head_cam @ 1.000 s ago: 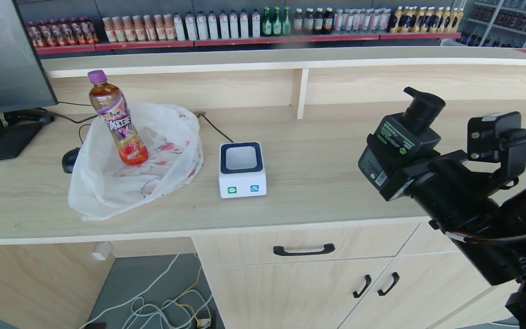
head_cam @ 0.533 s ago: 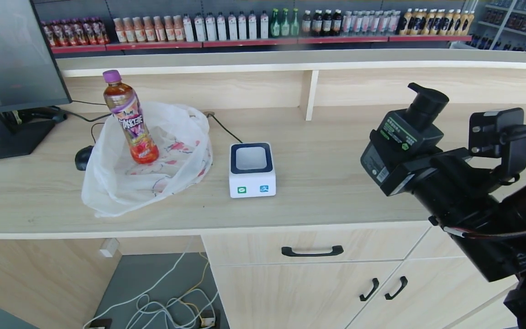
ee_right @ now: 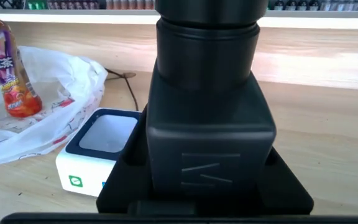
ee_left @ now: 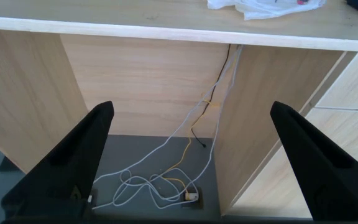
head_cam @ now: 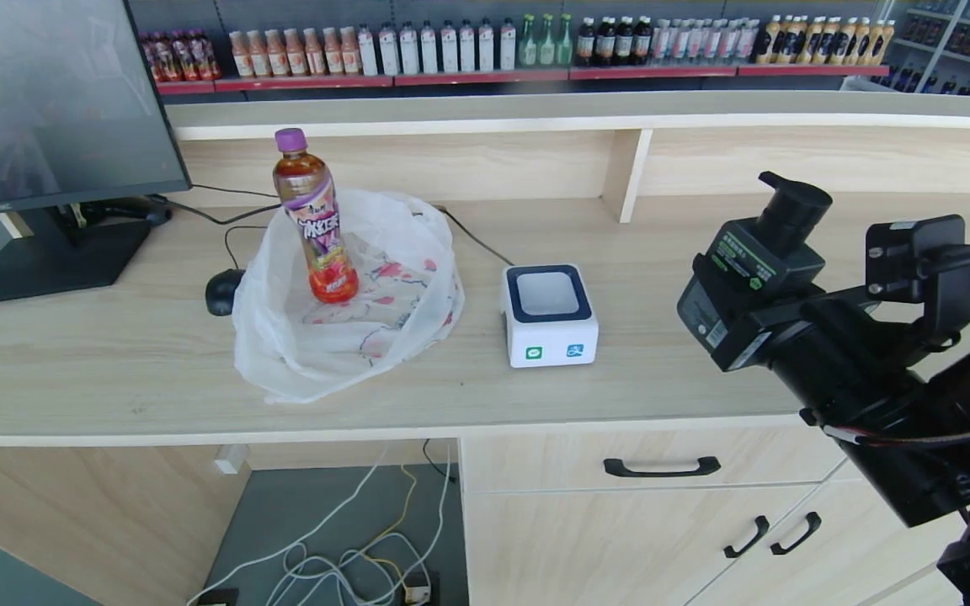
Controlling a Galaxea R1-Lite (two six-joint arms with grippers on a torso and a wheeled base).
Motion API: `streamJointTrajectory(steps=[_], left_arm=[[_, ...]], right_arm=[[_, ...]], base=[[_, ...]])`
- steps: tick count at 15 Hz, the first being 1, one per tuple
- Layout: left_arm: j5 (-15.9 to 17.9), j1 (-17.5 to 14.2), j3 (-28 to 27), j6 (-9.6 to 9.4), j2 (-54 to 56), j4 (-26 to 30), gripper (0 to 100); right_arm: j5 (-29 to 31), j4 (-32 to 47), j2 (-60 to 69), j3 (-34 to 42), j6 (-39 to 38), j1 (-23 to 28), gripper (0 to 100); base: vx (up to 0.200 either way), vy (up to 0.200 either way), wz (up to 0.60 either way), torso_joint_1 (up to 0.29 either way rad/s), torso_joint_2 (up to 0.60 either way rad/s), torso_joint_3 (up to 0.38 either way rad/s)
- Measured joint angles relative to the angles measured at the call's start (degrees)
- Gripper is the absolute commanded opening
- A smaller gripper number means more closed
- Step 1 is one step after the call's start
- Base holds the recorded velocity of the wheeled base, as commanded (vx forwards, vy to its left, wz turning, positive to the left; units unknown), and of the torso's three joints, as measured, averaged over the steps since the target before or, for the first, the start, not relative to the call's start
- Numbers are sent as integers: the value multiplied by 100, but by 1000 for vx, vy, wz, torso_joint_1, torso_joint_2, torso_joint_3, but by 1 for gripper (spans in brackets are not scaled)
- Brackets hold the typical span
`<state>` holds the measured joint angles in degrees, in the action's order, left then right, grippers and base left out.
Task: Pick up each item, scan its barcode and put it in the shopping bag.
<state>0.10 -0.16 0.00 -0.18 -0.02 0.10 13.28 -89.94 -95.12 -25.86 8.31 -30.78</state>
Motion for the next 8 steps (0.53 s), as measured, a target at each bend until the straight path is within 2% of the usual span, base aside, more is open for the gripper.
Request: streamJointTrajectory(steps=[4, 8], left_arm=[[0, 2, 0, -11, 0, -5, 100], [0, 2, 0, -28, 0, 0, 100]], right_arm=[[21, 0, 33, 157, 27, 2, 0], [211, -2, -40, 65, 635, 57, 0]], base=[[0, 200, 0, 1, -1, -1], [0, 0, 0, 0, 0, 0]])
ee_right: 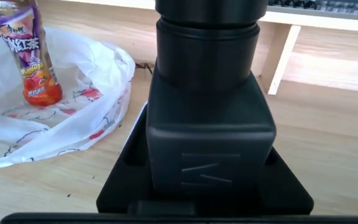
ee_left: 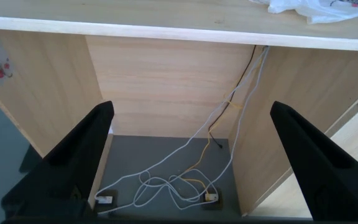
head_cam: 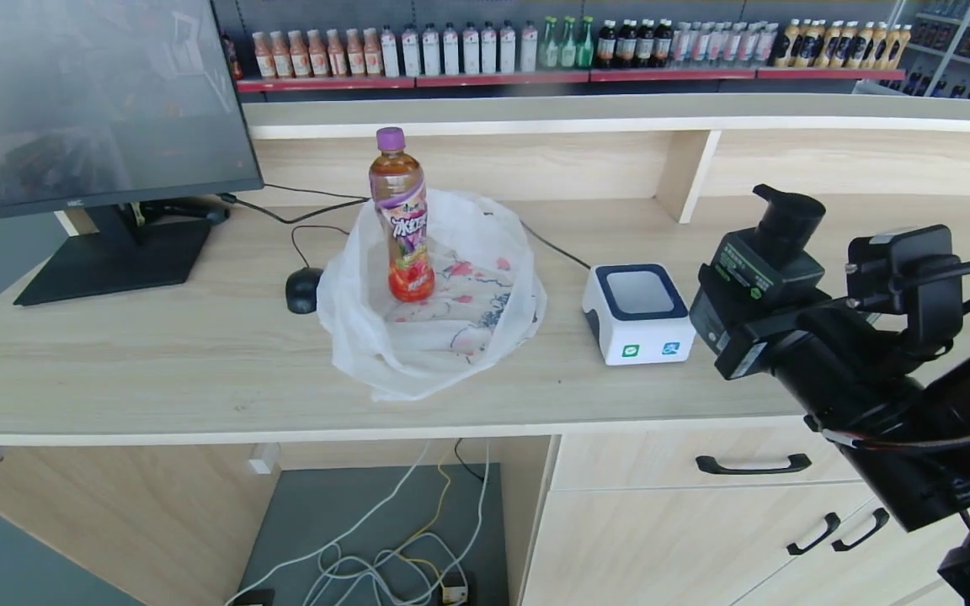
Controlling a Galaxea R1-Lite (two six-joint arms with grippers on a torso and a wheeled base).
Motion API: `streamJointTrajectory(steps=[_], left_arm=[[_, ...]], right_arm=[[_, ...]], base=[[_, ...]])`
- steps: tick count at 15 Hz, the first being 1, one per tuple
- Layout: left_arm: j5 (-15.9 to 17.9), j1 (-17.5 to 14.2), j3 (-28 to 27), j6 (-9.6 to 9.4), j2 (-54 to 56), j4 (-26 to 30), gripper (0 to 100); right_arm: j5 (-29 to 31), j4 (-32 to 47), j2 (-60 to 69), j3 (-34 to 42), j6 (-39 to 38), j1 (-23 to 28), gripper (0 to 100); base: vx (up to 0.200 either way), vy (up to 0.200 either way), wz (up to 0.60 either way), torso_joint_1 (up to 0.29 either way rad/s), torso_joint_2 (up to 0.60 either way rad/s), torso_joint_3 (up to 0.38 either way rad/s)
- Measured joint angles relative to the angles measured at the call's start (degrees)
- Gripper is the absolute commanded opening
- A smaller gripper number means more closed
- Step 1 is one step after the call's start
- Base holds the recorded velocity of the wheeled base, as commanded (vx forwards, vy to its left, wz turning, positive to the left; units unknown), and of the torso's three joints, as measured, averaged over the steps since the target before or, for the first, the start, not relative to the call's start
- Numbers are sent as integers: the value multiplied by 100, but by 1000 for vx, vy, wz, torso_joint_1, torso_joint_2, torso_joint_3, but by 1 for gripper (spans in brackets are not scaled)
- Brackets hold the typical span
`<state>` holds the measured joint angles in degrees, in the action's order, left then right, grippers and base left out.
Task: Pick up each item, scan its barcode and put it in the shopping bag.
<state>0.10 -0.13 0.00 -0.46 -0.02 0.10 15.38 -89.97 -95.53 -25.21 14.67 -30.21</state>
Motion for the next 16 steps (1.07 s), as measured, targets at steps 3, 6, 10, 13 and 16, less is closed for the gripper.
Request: streamJointTrajectory(steps=[3, 6, 10, 13, 16], left_arm=[[0, -5, 0, -2, 0, -5, 100], [0, 0, 0, -2, 0, 1, 100], [0, -2, 0, -2, 0, 0, 100], [-2, -5, 0, -2, 0, -2, 100], [0, 0, 0, -2, 0, 0, 100]], right_arm=[[2, -2, -229, -419, 699, 11, 0], [11, 9, -539, -1015, 1549, 9, 0], [-100, 0, -880, -1726, 2567, 11, 0], [-542, 0, -1024, -1859, 3049, 30, 0], [-1101, 5, -1142, -1903, 3468, 48, 0]], base=[[0, 0, 0, 0, 0, 0], [0, 0, 0, 0, 0, 0], [0, 0, 0, 0, 0, 0], [0, 0, 0, 0, 0, 0], [0, 0, 0, 0, 0, 0]])
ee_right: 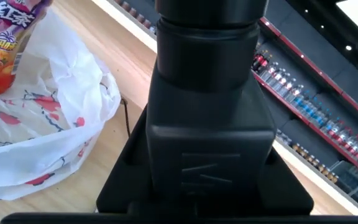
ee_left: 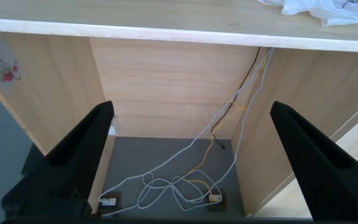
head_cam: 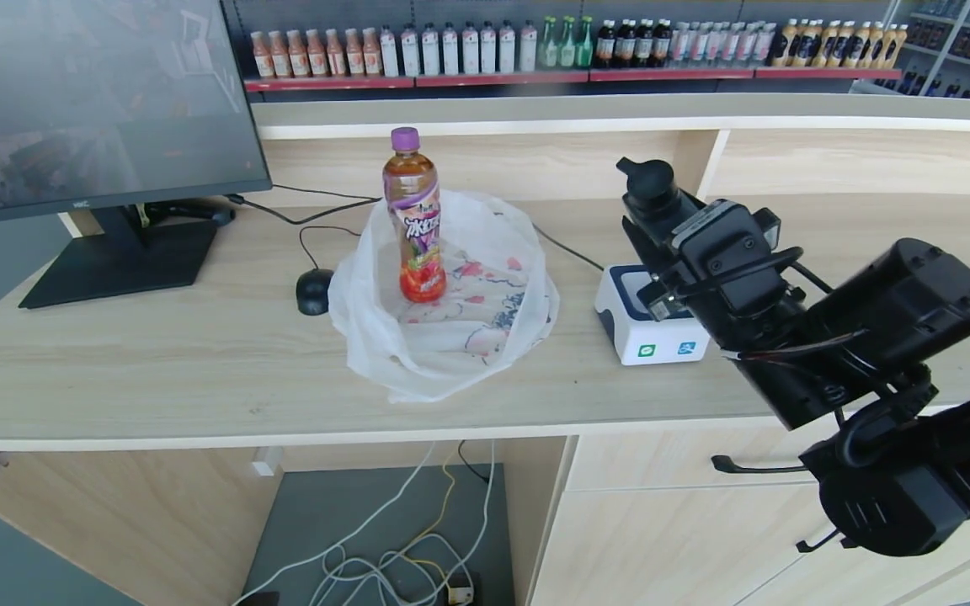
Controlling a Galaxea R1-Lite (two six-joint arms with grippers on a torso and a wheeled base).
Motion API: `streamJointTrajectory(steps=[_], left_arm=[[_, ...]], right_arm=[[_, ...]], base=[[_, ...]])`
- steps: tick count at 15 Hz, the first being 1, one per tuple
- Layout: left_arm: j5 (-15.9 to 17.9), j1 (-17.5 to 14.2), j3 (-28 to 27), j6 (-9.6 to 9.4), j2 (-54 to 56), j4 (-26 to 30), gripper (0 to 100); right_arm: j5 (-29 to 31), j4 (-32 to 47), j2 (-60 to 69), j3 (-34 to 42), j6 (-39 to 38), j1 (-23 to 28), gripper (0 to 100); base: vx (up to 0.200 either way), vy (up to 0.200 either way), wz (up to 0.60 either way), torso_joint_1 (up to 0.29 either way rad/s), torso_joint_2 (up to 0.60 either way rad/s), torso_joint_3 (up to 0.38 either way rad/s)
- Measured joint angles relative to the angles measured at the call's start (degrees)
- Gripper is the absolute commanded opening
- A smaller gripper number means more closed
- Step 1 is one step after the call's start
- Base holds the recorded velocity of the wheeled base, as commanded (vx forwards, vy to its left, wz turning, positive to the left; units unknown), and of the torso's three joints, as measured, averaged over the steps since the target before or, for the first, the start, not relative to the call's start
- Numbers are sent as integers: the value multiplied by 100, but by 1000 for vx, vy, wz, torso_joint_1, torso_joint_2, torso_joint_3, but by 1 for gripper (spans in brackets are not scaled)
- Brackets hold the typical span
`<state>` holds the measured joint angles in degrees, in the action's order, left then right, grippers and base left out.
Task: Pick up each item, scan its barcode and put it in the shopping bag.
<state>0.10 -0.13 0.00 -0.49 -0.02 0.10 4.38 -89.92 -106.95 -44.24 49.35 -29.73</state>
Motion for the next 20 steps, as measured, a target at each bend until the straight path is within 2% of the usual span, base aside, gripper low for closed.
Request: streamJointTrajectory(steps=[4, 20], left_arm=[[0, 0, 0, -2, 0, 0, 100], [0, 6, 0, 0, 0, 0, 100]], right_arm=[[-686, 0, -118, -7, 336, 367, 0], [-716, -2, -711, -305, 638, 400, 0]], base=[[0, 0, 0, 0, 0, 0], [0, 0, 0, 0, 0, 0]])
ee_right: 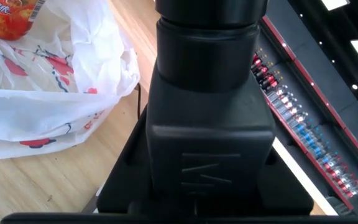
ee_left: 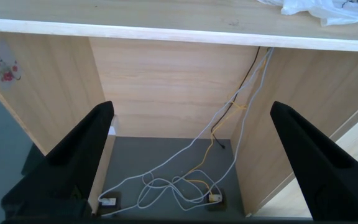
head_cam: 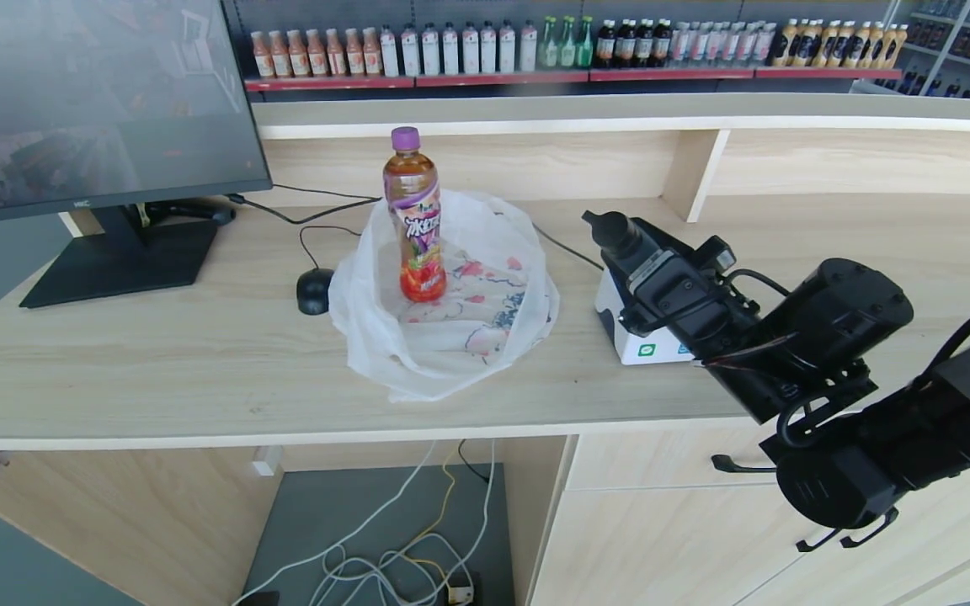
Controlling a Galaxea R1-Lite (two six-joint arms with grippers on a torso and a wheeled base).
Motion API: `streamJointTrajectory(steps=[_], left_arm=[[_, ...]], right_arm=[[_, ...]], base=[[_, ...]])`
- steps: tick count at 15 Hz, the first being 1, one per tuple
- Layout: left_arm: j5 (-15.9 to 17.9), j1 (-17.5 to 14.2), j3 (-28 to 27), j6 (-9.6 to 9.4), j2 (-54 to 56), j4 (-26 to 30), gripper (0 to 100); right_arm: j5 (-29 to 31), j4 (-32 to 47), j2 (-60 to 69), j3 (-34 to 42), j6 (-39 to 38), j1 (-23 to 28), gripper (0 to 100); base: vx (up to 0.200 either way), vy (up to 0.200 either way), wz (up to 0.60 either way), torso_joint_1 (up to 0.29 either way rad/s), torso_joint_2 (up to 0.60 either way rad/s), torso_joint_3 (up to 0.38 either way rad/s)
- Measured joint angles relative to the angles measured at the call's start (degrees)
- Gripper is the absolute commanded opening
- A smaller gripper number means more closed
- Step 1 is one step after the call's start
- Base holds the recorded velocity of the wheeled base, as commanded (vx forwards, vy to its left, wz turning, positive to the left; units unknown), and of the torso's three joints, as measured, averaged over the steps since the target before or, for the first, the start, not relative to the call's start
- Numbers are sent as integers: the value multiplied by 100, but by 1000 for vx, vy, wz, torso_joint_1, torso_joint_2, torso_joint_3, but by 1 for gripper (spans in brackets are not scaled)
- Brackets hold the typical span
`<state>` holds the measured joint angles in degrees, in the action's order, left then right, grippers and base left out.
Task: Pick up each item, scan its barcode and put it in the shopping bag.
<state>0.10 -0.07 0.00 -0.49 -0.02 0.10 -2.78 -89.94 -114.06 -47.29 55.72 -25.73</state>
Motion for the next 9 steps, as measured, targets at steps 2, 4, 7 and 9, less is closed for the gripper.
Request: streamJointTrajectory(steps=[2, 4, 7, 9], left_arm=[[0, 0, 0, 2, 0, 0, 100], [0, 0, 0, -2, 0, 0, 100], [0, 0, 0, 0, 0, 0, 100], [0, -2, 0, 0, 0, 0, 100]], right_arm=[[2, 2, -20, 10, 22, 0, 0], [18, 0, -24, 0, 28, 0, 0], [24, 2, -35, 13, 44, 7, 0], [27, 0, -41, 66, 57, 11, 0]], base=[[0, 0, 0, 0, 0, 0], [0, 0, 0, 0, 0, 0], [0, 0, 0, 0, 0, 0], [0, 0, 0, 0, 0, 0]])
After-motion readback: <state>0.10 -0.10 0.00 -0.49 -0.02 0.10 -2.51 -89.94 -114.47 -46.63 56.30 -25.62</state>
